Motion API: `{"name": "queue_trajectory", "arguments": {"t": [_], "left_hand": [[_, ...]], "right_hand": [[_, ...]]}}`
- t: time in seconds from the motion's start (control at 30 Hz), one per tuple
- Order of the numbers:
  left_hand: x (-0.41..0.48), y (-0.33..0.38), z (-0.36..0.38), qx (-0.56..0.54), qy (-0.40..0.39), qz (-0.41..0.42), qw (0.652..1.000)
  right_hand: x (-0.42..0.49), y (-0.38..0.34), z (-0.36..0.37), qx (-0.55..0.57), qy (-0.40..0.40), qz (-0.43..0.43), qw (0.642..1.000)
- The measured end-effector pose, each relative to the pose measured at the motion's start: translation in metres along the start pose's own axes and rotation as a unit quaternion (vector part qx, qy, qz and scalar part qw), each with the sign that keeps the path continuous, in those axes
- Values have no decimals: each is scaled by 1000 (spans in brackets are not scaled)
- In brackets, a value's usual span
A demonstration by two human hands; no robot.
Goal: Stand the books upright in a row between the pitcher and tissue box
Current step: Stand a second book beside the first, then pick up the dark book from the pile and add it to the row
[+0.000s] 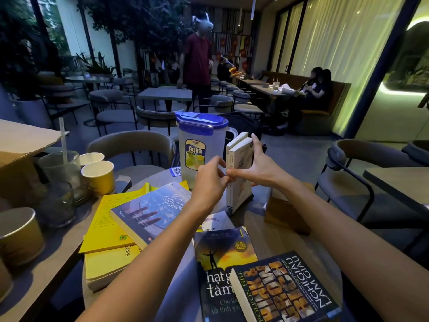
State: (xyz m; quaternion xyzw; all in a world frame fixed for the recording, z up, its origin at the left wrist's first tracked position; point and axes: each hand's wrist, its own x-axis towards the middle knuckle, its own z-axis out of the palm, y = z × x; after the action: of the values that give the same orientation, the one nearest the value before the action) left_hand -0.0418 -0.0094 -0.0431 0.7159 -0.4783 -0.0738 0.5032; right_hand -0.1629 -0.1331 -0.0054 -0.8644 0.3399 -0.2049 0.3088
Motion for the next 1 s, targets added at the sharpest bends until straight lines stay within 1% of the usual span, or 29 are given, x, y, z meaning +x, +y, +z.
{"name": "queue_trajectory", "arguments": {"t": [0.37,0.67,0.77,0.83,0.9,1.0], "left_hand": [[7,-7,0,36,15,34,999],[11,-9,-7,37,-5,45,998],[8,-9,-19,51,-18,37,998],[3,-11,-31,72,-32,35,996],[-4,-16,-44,94,-47,31,994],[-18,-22,-62,105,-114,25,988]], "right_hand": [[6,-4,1,-12,-5,-14,1000],[4,-5,-2,-21,-5,-37,999],[2,-9,-10,-50,24,-42,998],[-2,-16,-18,-85,50,-60,993],[-10,-26,-25,-94,69,-83,990],[-28,-44,-27,-77,76,-150,983]]}}
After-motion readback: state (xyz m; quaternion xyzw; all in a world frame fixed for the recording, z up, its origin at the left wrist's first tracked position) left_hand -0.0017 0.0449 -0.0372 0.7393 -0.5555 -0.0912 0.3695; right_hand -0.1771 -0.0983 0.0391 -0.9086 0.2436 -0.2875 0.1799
